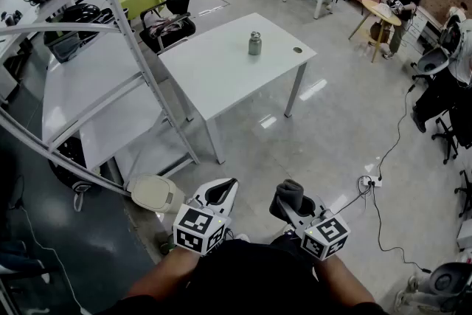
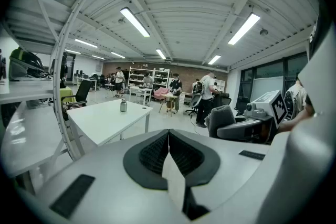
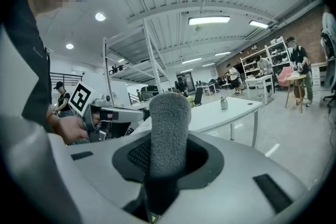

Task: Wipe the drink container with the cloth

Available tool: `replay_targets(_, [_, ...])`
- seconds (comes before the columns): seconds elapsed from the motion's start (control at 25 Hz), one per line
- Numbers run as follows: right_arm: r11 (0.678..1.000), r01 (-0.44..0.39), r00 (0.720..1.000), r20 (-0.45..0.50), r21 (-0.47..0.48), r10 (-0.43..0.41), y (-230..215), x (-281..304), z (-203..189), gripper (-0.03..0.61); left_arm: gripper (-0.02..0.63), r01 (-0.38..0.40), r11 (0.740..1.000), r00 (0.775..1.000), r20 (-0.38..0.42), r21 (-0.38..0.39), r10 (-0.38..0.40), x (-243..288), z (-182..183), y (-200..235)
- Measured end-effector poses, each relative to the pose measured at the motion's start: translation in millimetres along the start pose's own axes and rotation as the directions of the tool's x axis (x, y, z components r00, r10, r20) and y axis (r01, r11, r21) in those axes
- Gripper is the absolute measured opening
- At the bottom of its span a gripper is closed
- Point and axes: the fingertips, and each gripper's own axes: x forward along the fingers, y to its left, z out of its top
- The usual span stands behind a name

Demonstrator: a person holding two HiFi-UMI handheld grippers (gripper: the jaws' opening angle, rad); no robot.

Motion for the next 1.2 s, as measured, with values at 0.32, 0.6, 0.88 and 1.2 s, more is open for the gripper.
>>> replay_targets(0.32, [1.0, 0.013, 1.0, -0.001, -0.002, -0.013, -1, 0, -1, 0.114, 0.017, 0.003, 1.0, 1.0, -0.001, 0.0, -0.003, -1, 0, 1])
replay_targets(0.6, [0.999, 0.009, 1.0, 0.001, 0.031, -0.009, -1, 0, -2, 0.115, 0.017, 0.013, 1.0, 1.0, 0.003, -0.003, -0.013, 1, 0, -1])
replay_targets(0.88, [0.998, 0.015, 0.999, 0.033, 0.055, -0.017, -3, 4, 7, 0.115, 0.017, 0.014, 1.0, 1.0, -0.001, -0.014, -0.014, 2, -2, 5])
replay_targets(1.2, [0.998, 0.005, 1.0, 0.019, 0.069, -0.006, -8, 11, 9, 0.116, 0.017, 0.013, 1.0, 1.0, 0.002, -0.027, -0.013, 7, -2, 12])
